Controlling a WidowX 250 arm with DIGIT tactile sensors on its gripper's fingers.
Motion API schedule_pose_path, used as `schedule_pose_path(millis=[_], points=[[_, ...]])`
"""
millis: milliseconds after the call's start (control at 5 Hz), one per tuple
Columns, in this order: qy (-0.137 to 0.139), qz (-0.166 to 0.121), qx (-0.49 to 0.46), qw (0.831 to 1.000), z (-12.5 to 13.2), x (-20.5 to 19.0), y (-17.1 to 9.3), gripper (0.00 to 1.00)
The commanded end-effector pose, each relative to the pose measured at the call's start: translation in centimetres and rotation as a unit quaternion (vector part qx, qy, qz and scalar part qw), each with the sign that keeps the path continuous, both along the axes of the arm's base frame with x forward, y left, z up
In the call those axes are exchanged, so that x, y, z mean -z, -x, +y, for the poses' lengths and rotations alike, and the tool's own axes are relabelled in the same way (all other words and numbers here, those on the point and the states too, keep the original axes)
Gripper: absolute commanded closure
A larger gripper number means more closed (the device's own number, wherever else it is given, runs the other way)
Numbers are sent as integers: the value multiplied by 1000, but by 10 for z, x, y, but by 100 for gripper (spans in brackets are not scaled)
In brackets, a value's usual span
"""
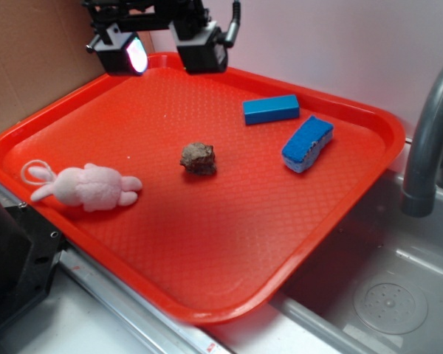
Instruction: Grab the blue sponge.
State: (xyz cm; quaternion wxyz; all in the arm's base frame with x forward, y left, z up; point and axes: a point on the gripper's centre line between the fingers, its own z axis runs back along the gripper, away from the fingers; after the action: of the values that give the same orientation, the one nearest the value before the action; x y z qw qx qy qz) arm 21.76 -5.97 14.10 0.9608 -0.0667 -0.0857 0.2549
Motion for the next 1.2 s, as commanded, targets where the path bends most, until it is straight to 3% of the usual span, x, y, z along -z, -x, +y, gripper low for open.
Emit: schedule_pose_path(millis=[0, 200, 400, 600, 800, 1000], points=[[8, -25, 1, 1000, 4, -16, -9, 0], [-41, 3, 8, 999, -24, 7, -39, 0], [-53, -34, 17, 998, -47, 9, -59, 0], [-55, -55, 33, 996, -65, 24, -75, 0], [-62, -43, 53, 996, -73, 47, -85, 0], [-51, -29, 68, 996, -74, 72, -99, 0]])
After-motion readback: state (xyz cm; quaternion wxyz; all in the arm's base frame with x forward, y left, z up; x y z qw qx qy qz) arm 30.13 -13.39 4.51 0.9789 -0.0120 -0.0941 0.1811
